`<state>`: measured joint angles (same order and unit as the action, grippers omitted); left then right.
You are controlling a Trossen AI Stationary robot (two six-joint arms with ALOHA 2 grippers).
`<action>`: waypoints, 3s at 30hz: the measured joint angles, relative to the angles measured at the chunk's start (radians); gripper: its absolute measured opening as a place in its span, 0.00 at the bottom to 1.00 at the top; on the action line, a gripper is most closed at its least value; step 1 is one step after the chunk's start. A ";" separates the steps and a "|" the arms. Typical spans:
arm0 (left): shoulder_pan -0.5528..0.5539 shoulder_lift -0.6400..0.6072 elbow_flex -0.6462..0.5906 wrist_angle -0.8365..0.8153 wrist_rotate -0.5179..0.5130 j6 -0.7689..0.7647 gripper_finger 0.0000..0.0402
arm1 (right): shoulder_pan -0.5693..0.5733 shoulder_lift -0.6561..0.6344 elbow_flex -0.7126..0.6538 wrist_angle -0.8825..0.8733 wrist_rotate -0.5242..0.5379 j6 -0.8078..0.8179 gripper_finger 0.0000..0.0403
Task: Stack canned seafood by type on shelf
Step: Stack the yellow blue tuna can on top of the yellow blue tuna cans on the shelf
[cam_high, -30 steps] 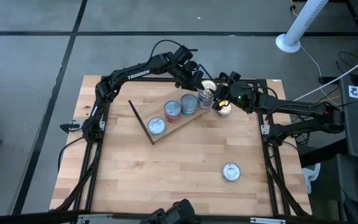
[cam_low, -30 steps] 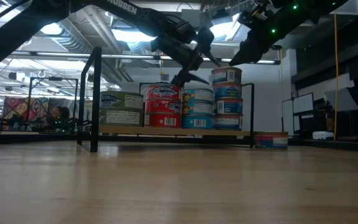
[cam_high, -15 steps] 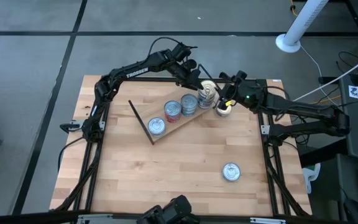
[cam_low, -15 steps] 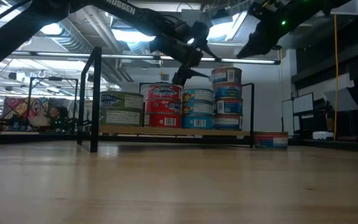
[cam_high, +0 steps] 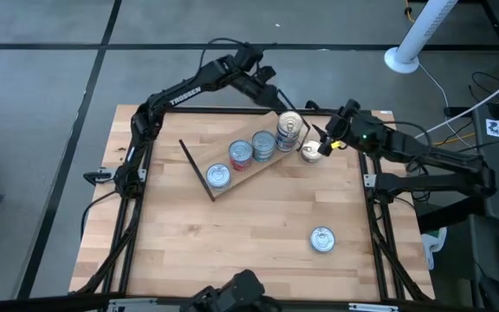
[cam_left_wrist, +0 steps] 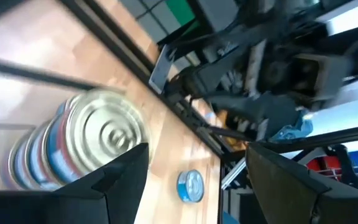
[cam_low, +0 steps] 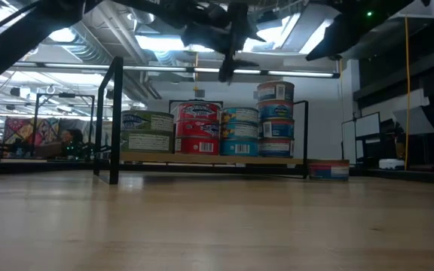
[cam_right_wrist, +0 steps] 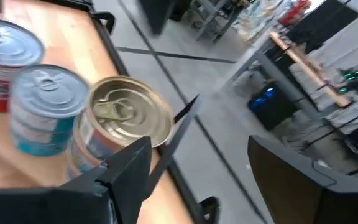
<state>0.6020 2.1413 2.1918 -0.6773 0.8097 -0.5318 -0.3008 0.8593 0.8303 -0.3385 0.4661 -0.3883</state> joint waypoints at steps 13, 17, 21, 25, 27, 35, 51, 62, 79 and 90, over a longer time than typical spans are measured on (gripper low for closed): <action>-0.049 -0.174 0.020 -0.026 -0.085 0.229 0.65 | 0.000 -0.035 0.000 -0.279 -0.438 0.249 0.66; -0.118 -0.215 0.020 -0.104 -0.183 0.336 0.65 | 0.000 -0.035 0.000 -0.340 -0.642 0.342 0.66; -0.191 -0.225 0.020 -0.207 -0.190 0.419 0.65 | 0.000 -0.035 0.000 -0.398 -0.810 0.415 0.66; -0.269 -0.215 0.019 -0.285 -0.194 0.478 0.65 | 0.000 -0.030 0.000 -0.449 -0.895 0.486 0.66; -0.309 -0.210 0.019 -0.315 -0.197 0.494 0.65 | 0.000 -0.026 0.000 -0.461 -0.905 0.503 0.66; -0.470 -0.193 0.018 -0.307 -0.202 0.521 0.65 | 0.000 0.001 0.001 -0.532 -0.911 0.550 0.66; -0.650 -0.135 -0.077 -0.325 -0.664 0.551 0.65 | 0.338 0.210 0.001 -0.602 -0.878 0.601 0.66; -0.676 -0.126 -0.280 -0.169 -0.667 0.528 0.65 | 0.537 0.401 0.001 -0.581 -0.785 0.649 0.66; -0.720 -0.128 -0.362 -0.121 -0.666 0.455 0.65 | 0.549 0.627 0.000 -0.485 -0.799 0.616 0.66; -0.771 -0.128 -0.362 -0.285 -0.702 0.405 0.65 | 0.549 0.677 0.000 -0.469 -0.796 0.590 0.66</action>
<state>-0.1691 2.0132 1.8294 -0.9623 0.1073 -0.1264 0.2485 1.5364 0.8307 -0.8070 -0.3298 0.2021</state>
